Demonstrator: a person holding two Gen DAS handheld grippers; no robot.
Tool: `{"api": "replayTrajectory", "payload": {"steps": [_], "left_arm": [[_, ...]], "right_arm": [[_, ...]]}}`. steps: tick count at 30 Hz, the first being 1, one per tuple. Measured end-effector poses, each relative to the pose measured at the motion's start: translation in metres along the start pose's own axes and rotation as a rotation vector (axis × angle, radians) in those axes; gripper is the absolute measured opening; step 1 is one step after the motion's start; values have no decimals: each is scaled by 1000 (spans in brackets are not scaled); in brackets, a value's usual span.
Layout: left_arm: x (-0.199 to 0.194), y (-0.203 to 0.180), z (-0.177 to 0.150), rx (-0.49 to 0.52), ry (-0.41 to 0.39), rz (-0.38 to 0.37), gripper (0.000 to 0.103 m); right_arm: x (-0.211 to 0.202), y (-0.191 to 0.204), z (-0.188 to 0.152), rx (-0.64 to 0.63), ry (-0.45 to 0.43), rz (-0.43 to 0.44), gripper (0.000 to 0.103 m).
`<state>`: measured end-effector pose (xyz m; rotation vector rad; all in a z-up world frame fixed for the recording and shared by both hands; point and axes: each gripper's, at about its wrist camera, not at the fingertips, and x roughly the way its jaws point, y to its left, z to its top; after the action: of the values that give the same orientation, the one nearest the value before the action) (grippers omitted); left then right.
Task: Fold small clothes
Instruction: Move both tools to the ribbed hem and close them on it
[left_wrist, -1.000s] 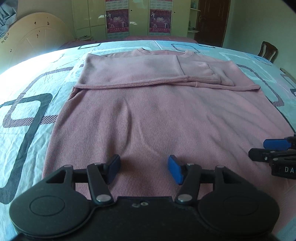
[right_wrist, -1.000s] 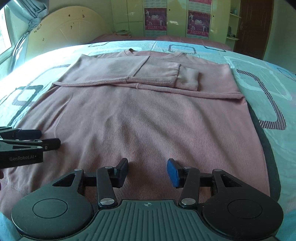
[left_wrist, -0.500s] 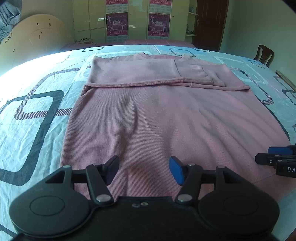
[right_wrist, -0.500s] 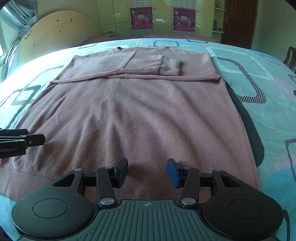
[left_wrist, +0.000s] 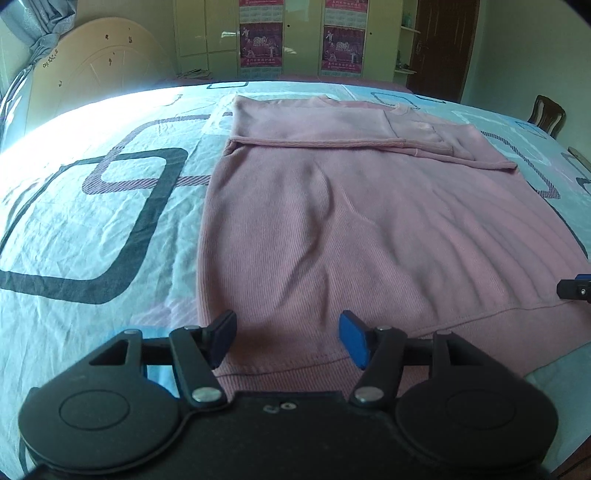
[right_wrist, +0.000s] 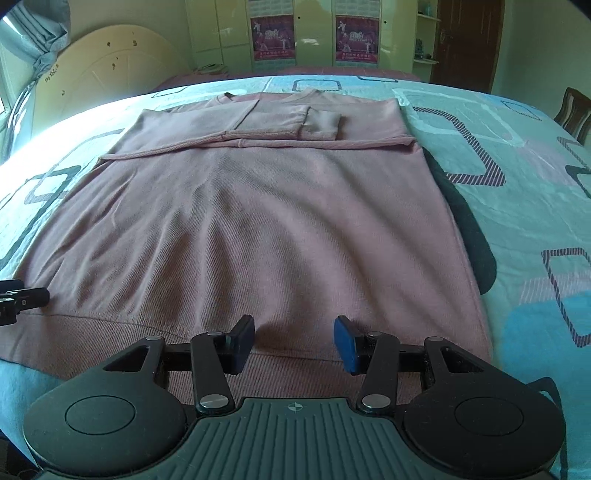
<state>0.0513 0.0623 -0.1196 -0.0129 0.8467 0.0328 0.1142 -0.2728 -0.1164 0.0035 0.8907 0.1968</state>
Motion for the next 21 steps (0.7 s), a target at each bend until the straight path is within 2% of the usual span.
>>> {"api": "replayTrajectory", "payload": {"steps": [3,5,7,9,14,19,21], "left_arm": [[-9,14,-3,-8,-14,28,61],[-12,25,-6,-41,-2,33,61],[-12,36,-11,-82,22,35,60],[-13,45,-17,-118,45,16,58],[-12,46,-22,-146,68,-55,44],[-5,39,-25,-162,108,-150,41],[-2,37,-26,-168,100,-162,41]], "right_arm": [[-10,-17,-3,22,-6,-45,49],[-14,-30,-7,46,-5,-80,54],[-19,-41,-11,68,-17,-111,70],[-22,-51,-14,88,-18,-139,70],[-22,-67,-22,151,4,-159,70],[-20,-73,-30,201,26,-146,70],[-18,-74,-33,221,33,-124,70]]}}
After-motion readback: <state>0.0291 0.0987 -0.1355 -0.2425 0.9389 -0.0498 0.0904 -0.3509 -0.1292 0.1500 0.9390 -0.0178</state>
